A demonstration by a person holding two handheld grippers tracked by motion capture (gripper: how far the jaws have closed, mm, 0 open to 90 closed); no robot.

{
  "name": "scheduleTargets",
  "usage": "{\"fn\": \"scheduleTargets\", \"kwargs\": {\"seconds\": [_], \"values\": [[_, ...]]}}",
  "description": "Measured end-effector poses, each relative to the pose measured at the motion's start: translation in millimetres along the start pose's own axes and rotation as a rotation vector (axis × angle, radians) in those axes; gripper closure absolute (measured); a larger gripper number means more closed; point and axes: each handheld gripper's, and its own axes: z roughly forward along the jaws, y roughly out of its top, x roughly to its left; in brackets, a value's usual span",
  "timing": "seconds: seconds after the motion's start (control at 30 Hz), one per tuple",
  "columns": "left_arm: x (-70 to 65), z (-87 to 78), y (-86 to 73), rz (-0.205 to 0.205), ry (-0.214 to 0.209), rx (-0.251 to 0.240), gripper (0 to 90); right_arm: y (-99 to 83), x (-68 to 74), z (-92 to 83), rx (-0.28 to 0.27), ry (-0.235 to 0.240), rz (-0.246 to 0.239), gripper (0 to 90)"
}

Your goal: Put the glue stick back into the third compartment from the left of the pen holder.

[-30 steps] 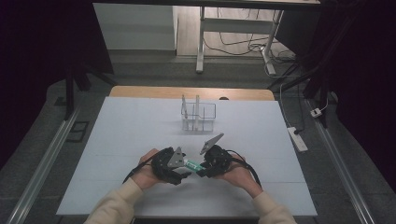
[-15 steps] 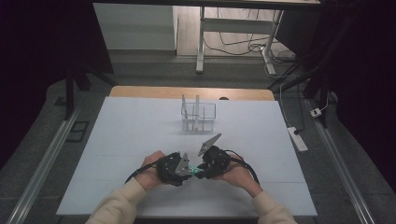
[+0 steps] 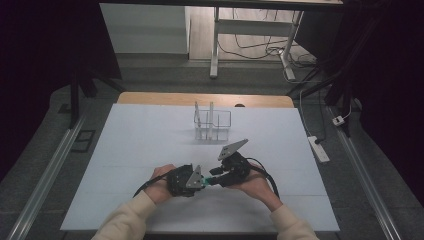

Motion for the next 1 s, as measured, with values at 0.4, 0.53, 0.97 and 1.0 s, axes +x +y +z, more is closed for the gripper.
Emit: {"fn": "scheduleTargets", "kwargs": {"seconds": [0.4, 0.53, 0.97, 1.0], "values": [[20.4, -11.8, -14.9, -0.168, 0.041, -0.055, 66.1, -2.4, -4.3, -18.4, -0.191, -0.141, 0.007, 42.7], [27.1, -17.8, -20.7, -0.234, 0.052, -0.105, 66.2, -3.9, -4.3, -21.3, -0.236, -0.167, 0.009, 39.6], [32.1, -24.5, -25.0, -0.324, 0.049, -0.210, 66.1, -7.1, -6.9, -21.6, -0.290, -0.189, 0.052, 36.3], [31.7, -24.0, -24.6, -0.324, 0.050, -0.211, 66.1, -7.1, -6.9, -21.2, -0.295, -0.185, 0.055, 36.2]]}}
